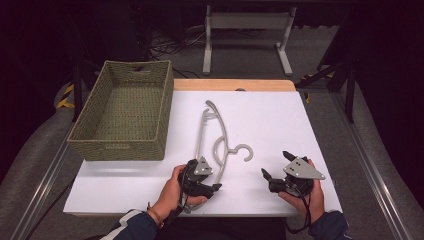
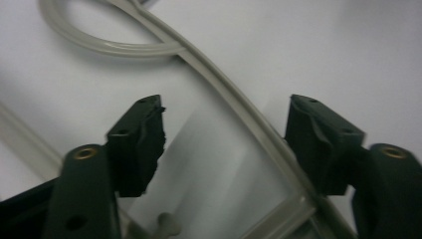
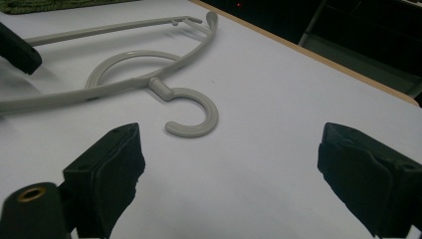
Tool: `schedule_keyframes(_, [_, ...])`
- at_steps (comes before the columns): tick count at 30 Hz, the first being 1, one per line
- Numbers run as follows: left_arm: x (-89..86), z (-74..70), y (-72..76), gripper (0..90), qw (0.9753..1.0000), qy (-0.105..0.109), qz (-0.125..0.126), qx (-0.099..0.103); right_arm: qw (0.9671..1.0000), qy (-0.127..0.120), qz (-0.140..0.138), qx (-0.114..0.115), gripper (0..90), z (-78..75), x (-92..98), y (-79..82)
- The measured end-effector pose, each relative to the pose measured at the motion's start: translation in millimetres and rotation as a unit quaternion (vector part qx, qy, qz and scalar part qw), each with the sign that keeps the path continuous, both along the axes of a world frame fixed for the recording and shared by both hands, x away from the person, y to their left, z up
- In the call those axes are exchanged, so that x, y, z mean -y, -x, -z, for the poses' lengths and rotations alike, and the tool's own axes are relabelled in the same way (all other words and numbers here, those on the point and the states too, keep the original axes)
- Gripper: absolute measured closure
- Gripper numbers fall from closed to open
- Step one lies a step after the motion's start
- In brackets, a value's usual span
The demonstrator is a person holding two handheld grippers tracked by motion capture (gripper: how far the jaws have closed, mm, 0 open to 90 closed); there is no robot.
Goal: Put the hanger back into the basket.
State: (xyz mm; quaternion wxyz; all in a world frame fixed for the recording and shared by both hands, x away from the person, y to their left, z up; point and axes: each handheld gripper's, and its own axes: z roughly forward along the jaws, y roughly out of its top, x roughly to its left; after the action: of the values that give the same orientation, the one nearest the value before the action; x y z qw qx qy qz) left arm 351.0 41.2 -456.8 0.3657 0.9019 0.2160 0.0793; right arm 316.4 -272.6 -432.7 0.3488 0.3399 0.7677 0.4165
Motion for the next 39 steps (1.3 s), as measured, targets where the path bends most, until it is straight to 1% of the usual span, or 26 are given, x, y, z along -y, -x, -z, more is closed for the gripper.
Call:
schedule_keyframes(1, [1.6, 0.0, 1.3, 40.8, 0.9998, -0.019, 0.007, -0.002, 1.0000, 0.001, 0.000, 0.000, 11.1, 0.0, -0.1, 0.0])
schedule_keyframes(2, [1.7, 0.0, 1.3, 47.7, 0.9997, -0.018, 0.012, -0.004, 1.0000, 0.000, 0.000, 0.000, 11.1, 0.1, -0.1, 0.0])
schedule_keyframes(3, [1.0, -1.5, 1.5, 51.4, 0.9996, -0.023, 0.010, -0.013, 1.0000, 0.000, -0.001, -0.001, 11.2, 0.2, -0.2, -0.1])
schedule_keyframes(4, [-0.3, -3.5, 1.1, 54.7, 0.9994, -0.030, 0.009, -0.015, 1.0000, 0.001, -0.001, -0.001, 11.2, 0.2, -0.4, -0.3])
schedule_keyframes(5, [-0.3, -3.5, 1.1, 60.6, 0.9994, -0.030, 0.009, -0.015, 1.0000, 0.001, -0.001, -0.001, 11.2, 0.2, -0.4, -0.3])
schedule_keyframes(6, [-2.9, -5.2, 0.7, 60.6, 0.9991, -0.037, 0.010, -0.017, 1.0000, 0.001, -0.001, -0.001, 11.2, 0.3, -0.7, -0.4])
schedule_keyframes(7, [-5.7, -5.8, 0.2, 65.1, 0.9990, -0.040, 0.006, -0.022, 1.0000, 0.004, -0.002, -0.002, 11.2, 0.5, -1.1, -0.5])
schedule_keyframes(8, [-11.3, -8.6, -1.8, 67.2, 0.9982, -0.053, 0.000, -0.028, 1.0000, 0.009, -0.002, -0.003, 11.3, 0.6, -1.4, -0.5])
schedule_keyframes(9, [-11.3, -8.6, -1.8, 68.5, 0.9982, -0.053, 0.000, -0.028, 1.0000, 0.009, -0.002, -0.003, 11.3, 0.6, -1.4, -0.5])
schedule_keyframes(11, [-17.0, -10.6, -3.2, 69.8, 0.9973, -0.067, -0.010, -0.028, 1.0000, 0.007, 0.000, -0.005, 11.3, 0.7, -1.0, -1.5])
schedule_keyframes(15, [-27.4, -11.8, -7.3, 72.1, 0.9962, -0.073, -0.029, -0.037, 0.9999, 0.009, 0.005, -0.014, 11.5, 1.7, -0.5, -5.1])
schedule_keyframes(16, [-31.0, -12.4, -9.0, 72.6, 0.9956, -0.080, -0.038, -0.033, 0.9998, 0.011, 0.007, -0.016, 11.7, 2.0, -0.7, -5.5])
schedule_keyframes(18, [-33.5, -12.6, -11.3, 72.9, 0.9949, -0.081, -0.048, -0.037, 0.9995, 0.019, 0.016, -0.021, 12.0, 2.7, -0.2, -6.5])
schedule_keyframes(20, [-32.7, -13.0, -13.7, 68.4, 0.9944, -0.087, -0.047, -0.037, 0.9993, 0.017, 0.020, -0.025, 12.2, 2.4, 1.5, -6.7])
schedule_keyframes(21, [-30.7, -13.4, -14.5, 66.0, 0.9936, -0.095, -0.053, -0.029, 0.9993, 0.017, 0.022, -0.026, 12.3, 2.3, 2.1, -7.1])
schedule_keyframes(22, [-29.7, -13.7, -14.9, 61.3, 0.9931, -0.099, -0.056, -0.030, 0.9992, 0.015, 0.024, -0.028, 12.5, 2.4, 2.7, -7.6])
schedule_keyframes(23, [-29.7, -13.7, -14.9, 60.8, 0.9931, -0.099, -0.056, -0.030, 0.9992, 0.015, 0.024, -0.028, 12.5, 2.4, 2.7, -7.6])
schedule_keyframes(24, [-28.7, -14.1, -18.1, 60.8, 0.9931, -0.100, -0.051, -0.034, 0.9990, 0.016, 0.028, -0.031, 12.7, 2.9, 2.7, -8.8])
schedule_keyframes(25, [-28.4, -14.2, -19.1, 60.8, 0.9928, -0.100, -0.053, -0.039, 0.9990, 0.016, 0.028, -0.031, 12.7, 2.9, 2.7, -8.8])
schedule_keyframes(27, [-27.7, -13.4, -24.3, 60.8, 0.9936, -0.092, -0.049, -0.043, 0.9988, 0.017, 0.027, -0.036, 12.7, 3.9, 1.7, -9.8])
schedule_keyframes(29, [-26.2, -13.9, -27.7, 60.8, 0.9934, -0.094, -0.045, -0.048, 0.9987, 0.022, 0.024, -0.039, 12.8, 4.8, 0.4, -10.3])
schedule_keyframes(31, [-25.9, -13.5, -31.6, 61.4, 0.9937, -0.088, -0.044, -0.053, 0.9986, 0.025, 0.023, -0.041, 12.8, 5.5, -0.7, -10.4])
schedule_keyframes(34, [-23.9, -14.5, -33.1, 67.7, 0.9934, -0.094, -0.040, -0.052, 0.9985, 0.024, 0.024, -0.044, 12.8, 6.2, -0.4, -11.4])
schedule_keyframes(35, [-23.8, -14.5, -33.6, 71.2, 0.9935, -0.094, -0.040, -0.050, 0.9984, 0.024, 0.024, -0.046, 12.8, 6.3, -0.1, -11.7])
schedule_keyframes(36, [-24.2, -14.4, -34.1, 72.9, 0.9936, -0.092, -0.041, -0.053, 0.9983, 0.026, 0.026, -0.046, 12.8, 6.5, 0.3, -12.0])
schedule_keyframes(39, [-25.7, -14.2, -35.0, 73.4, 0.9939, -0.088, -0.041, -0.052, 0.9980, 0.024, 0.031, -0.049, 12.9, 6.4, 1.2, -12.3])
